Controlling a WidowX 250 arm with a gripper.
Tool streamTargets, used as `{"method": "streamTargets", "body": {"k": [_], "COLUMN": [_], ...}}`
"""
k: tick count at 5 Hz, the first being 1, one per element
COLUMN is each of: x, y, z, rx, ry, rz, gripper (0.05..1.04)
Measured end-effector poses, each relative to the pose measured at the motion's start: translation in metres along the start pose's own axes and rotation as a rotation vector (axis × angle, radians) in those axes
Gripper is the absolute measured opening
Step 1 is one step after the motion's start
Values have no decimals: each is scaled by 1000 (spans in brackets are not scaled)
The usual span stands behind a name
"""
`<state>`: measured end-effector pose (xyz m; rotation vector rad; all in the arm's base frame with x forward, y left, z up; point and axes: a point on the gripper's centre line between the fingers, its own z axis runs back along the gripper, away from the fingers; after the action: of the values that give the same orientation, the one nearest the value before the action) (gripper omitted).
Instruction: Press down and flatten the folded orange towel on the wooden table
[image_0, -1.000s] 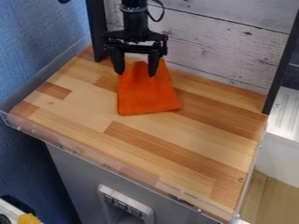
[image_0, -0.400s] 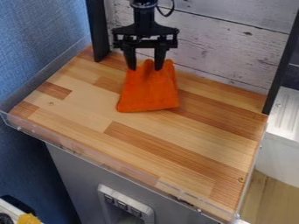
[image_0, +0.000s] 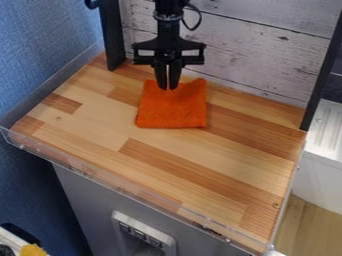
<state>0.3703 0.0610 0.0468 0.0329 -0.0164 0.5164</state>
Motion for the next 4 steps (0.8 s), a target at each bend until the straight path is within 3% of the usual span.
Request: {"method": "streamTargets", "body": {"k": [1, 4], "x": [-1, -10], "y": [0, -13], "z": [-6, -20], "rx": [6, -13], "ry": [14, 38], "rz": [6, -15], "gripper": [65, 59]}}
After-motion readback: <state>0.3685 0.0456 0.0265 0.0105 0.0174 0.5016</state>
